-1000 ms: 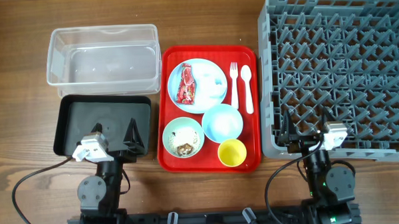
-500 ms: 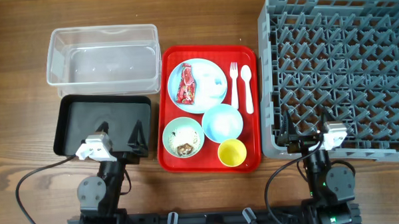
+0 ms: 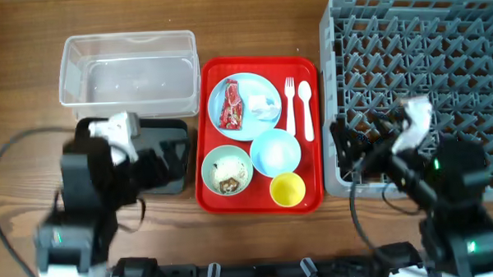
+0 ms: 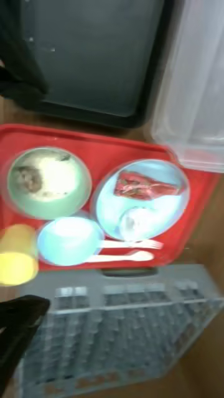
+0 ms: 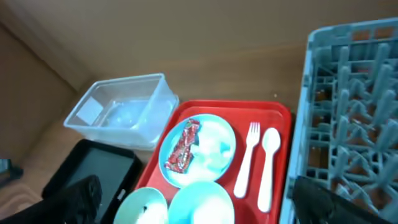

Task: Sort waste into correct bins and load items into the dishwasher rack
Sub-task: 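Move both grippers from rest toward the yellow cup on the red tray, then grasp the yellow cup with the left gripper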

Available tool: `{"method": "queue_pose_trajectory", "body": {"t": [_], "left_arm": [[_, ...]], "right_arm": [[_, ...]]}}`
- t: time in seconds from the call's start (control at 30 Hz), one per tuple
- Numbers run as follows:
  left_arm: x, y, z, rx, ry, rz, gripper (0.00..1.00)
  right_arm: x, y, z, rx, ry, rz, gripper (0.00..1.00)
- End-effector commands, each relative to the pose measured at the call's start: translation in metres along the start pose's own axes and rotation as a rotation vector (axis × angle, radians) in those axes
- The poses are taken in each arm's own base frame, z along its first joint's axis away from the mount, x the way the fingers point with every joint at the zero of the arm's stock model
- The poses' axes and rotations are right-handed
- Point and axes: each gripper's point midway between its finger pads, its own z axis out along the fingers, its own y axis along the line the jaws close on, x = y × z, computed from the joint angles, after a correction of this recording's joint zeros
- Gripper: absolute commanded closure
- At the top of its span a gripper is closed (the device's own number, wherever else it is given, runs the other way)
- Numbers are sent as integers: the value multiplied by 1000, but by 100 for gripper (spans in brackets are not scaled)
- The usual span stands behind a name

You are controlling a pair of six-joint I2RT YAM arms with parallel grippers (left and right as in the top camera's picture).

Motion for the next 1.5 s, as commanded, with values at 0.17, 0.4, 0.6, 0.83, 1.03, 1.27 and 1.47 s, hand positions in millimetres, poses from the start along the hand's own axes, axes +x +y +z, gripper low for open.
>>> {"method": "queue_pose_trajectory", "body": {"t": [0.17, 0.4, 0.6, 0.83, 1.03, 1.27, 1.47], "left_arm": [[18, -84, 36, 218, 350, 26, 13], [119, -86, 115, -171, 492, 409, 41], [194, -89, 154, -179, 706, 458, 51], [195, -82, 160, -228, 676, 499, 66], [202, -71, 162, -246, 685, 486, 85], [210, -103, 141, -54, 794, 391, 96], [86, -149, 71, 377, 617, 132, 96]], "right_arm": [[11, -11, 26, 50, 202, 103, 0], [17, -27, 24, 147, 211, 165, 0], [16, -27, 24, 148, 210, 173, 0], [17, -27, 24, 149, 210, 186, 0], [17, -27, 24, 149, 210, 186, 0], [18, -27, 24, 152, 216, 188, 0], [10, 4, 27, -31, 209, 158, 1]]}}
